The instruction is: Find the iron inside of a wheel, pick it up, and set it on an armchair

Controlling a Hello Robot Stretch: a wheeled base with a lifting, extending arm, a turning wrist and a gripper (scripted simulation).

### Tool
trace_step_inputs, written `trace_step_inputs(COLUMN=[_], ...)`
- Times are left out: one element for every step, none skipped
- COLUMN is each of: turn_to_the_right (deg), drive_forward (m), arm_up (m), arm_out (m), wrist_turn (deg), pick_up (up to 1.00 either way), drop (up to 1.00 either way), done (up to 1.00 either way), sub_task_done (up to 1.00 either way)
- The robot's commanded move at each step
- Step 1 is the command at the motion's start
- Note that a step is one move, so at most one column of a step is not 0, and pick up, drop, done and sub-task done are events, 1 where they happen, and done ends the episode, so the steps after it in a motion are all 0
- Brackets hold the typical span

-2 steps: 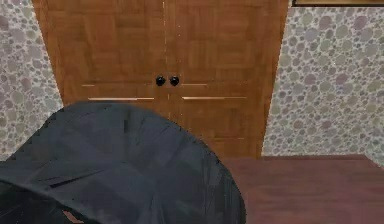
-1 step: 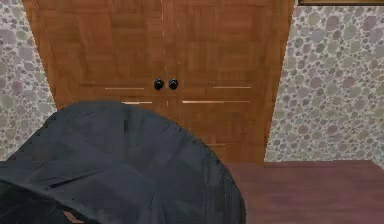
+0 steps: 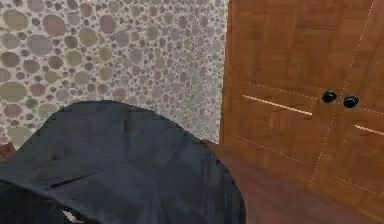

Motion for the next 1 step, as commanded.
trace_step_inputs(turn_to_the_right=[-33.0], drive_forward=[0.0], arm_up=[0.0], arm_out=[0.0], wrist_turn=[0.0], pick_up=[0.0], drop=[0.0], done=[0.0], sub_task_done=[0.0])
